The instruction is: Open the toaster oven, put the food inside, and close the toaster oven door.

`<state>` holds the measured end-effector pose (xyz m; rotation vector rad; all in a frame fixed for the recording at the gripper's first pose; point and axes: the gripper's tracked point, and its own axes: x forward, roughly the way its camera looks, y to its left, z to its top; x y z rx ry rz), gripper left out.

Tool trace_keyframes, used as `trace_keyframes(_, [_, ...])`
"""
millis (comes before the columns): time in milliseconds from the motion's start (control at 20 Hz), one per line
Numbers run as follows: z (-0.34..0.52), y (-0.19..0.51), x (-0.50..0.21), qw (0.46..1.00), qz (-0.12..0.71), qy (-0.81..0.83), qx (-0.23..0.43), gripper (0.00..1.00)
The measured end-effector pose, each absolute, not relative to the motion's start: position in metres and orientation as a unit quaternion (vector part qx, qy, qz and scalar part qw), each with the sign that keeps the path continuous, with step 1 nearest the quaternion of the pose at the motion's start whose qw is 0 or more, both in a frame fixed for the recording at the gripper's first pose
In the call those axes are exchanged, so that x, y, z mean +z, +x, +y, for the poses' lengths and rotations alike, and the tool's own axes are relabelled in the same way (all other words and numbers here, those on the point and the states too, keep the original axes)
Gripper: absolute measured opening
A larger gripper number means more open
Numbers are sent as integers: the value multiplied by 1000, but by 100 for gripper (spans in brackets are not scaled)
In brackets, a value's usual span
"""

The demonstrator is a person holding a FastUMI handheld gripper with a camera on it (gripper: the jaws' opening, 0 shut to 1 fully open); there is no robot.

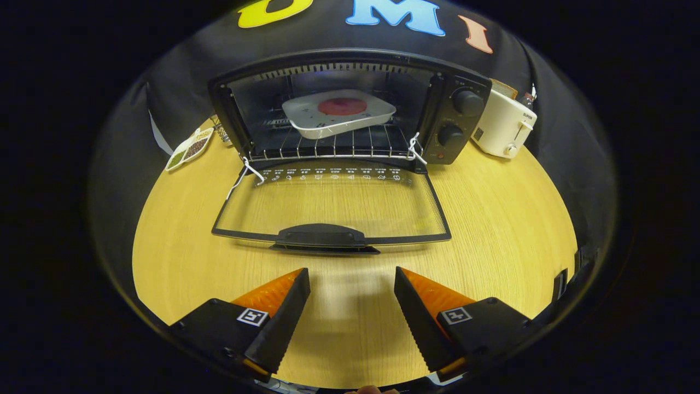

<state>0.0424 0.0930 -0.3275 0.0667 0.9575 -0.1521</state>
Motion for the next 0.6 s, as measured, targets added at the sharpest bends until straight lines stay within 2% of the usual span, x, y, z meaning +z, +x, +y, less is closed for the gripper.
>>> trace_keyframes(600, [96,64,-336,868,487,42,-87,99])
